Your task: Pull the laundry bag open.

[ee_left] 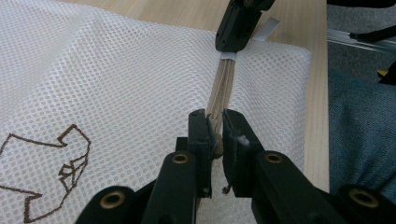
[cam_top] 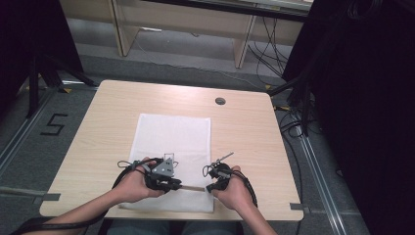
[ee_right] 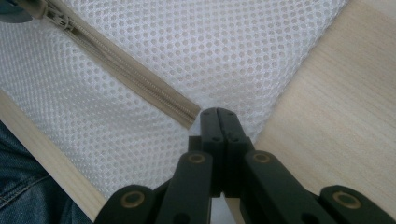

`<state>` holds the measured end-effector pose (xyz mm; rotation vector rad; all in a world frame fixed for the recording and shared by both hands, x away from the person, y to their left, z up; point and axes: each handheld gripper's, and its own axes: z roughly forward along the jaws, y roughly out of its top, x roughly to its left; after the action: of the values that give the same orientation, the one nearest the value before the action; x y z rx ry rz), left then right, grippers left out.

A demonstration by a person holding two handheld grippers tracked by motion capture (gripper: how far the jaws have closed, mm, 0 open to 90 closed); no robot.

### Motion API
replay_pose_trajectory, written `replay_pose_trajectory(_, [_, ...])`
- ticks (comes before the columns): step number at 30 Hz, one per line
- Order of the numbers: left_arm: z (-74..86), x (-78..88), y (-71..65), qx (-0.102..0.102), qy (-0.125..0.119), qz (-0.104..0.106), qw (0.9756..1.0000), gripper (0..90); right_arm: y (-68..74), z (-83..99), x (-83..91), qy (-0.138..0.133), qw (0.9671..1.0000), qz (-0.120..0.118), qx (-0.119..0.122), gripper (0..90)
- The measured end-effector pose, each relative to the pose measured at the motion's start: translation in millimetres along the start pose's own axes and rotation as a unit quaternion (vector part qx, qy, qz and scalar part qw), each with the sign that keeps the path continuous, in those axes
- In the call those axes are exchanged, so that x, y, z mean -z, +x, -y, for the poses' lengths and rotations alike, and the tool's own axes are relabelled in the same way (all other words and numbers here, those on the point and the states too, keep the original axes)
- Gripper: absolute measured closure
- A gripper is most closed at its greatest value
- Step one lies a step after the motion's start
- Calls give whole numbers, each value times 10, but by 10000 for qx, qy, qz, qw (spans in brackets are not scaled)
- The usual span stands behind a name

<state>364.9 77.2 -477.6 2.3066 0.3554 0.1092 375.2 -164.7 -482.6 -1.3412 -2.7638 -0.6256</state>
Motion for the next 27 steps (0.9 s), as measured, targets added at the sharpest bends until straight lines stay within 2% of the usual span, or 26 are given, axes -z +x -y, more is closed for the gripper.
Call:
replay_pose_trajectory(1, [3,-1,-9,81,-2,0,10000,819,2,0,1,0,10000,6,3,900])
replay_pose_trajectory(2, [0,0,1,-7,0,2,10000,819,-1,1,-1,-5,10000,9,7,900])
replay_pose_trajectory(4, [4,-1,-10,79,10,2,10000,819,1,0,-1,-1,10000,13,4,900])
replay_pose_trajectory(9, [5,1,-6,33,32,-12,10000,819,4,-1,-1,3,10000,16,-2,900])
replay_pose_trajectory(11, [9,4,-3,95,-4,-8,10000,819,3,0,-1,-2,10000,18,2,900])
replay_pose_trajectory(12, [8,16,11,35,37,-17,10000,820,4,-1,-1,2,10000,20,-3,900])
replay_pose_trajectory(14, [14,10,-6,112,-27,0,9999,819,5,-1,0,8,10000,15,-11,900])
replay_pose_trajectory(17, [25,22,3,29,41,-20,10000,819,6,-1,-1,7,10000,24,-8,900])
replay_pose_trajectory(19, [36,38,13,59,29,-39,10000,819,5,-2,0,11,10000,27,2,900])
replay_pose_trajectory(20, [42,41,12,191,-55,23,9998,819,5,-2,-2,11,10000,30,-10,900])
replay_pose_trajectory(22, [47,50,18,138,-13,6,9999,819,3,-2,-1,11,10000,17,-7,900])
replay_pose_trajectory(27, [49,44,13,169,-44,18,9998,819,5,-2,-2,9,10000,27,-13,900])
